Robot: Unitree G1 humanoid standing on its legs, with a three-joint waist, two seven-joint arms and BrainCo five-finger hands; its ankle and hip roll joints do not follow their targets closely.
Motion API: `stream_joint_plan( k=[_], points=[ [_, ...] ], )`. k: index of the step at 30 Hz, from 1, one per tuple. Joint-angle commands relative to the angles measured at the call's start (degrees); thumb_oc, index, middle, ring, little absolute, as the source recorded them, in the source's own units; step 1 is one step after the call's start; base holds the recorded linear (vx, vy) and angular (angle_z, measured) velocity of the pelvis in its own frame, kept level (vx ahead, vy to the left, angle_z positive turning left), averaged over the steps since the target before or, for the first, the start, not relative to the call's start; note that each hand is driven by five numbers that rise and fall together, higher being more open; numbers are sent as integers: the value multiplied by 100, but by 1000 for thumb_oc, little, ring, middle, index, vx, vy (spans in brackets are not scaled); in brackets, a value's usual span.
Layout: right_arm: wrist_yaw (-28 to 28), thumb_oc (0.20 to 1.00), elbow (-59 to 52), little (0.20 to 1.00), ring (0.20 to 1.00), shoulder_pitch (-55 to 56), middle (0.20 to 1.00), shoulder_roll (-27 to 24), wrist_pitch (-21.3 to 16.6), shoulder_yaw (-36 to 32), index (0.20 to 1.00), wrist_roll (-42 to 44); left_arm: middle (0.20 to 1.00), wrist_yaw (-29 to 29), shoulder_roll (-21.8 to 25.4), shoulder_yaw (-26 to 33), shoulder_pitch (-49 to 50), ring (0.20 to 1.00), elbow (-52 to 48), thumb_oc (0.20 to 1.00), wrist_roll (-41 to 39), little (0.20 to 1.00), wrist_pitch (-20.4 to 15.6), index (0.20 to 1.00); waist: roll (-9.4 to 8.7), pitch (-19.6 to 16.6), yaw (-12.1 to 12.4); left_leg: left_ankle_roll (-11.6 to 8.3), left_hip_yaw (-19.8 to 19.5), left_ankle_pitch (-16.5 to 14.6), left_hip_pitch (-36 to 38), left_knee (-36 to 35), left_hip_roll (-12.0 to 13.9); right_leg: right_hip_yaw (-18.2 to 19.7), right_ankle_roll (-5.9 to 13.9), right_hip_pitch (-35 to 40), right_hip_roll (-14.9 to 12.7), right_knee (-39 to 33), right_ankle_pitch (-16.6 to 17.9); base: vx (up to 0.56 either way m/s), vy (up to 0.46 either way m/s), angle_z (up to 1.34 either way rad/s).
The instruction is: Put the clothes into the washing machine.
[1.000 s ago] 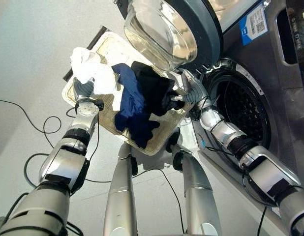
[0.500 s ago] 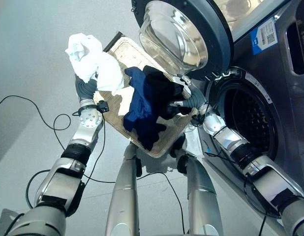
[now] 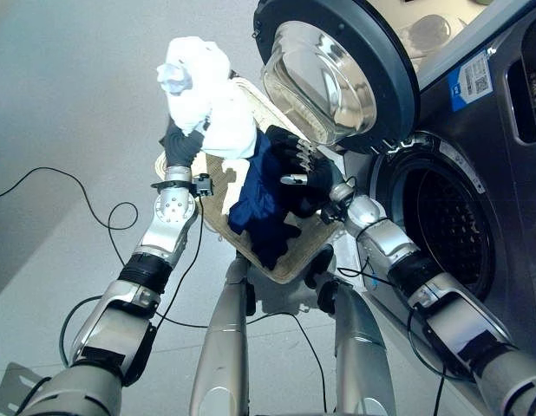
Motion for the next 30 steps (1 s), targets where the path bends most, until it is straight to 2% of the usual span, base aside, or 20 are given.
stream_joint_plan(
  k=[1, 8, 20, 30],
  points=[
    [269, 1000, -4, 1000, 1000, -237, 1000, 64, 17, -136, 1000, 743, 200, -151, -375, -150, -640, 200, -74, 200, 405, 200, -373, 200, 473, -148, 49, -89, 368, -718, 122, 278, -299, -218, 631, 108, 45, -290, 284, 0, 0, 0],
    [543, 1000, 94, 1000, 1000, -330, 1000, 290, 47, -116, 1000, 1405, 200, 8, -379, -749, -988, 200, 246, 200, 1001, 200, -477, 200, 443, -148, -28, -95, 391, -668, 52, 305, -293, -147, 626, 66, 101, -380, 379, 0, 0, 0],
    [798, 1000, 129, 1000, 1000, -381, 1000, 485, 95, 18, 1000, 1720, 200, -37, -559, -1091, -1178, 200, 404, 200, 1204, 200, -641, 200, 406, -148, -81, -103, 411, -627, -36, 313, -308, -94, 630, 10, 142, -492, 474, 0, 0, 0],
    [840, 1000, -29, 1000, 1000, -452, 1000, 502, -422, -59, 1000, 1791, 200, -3, -511, -1234, -1370, 200, 785, 200, 1427, 200, -361, 200, 368, -148, -129, -121, 463, -598, -67, 321, -283, -100, 660, -26, 141, -500, 521, 0, 0, 0]
  ],
)
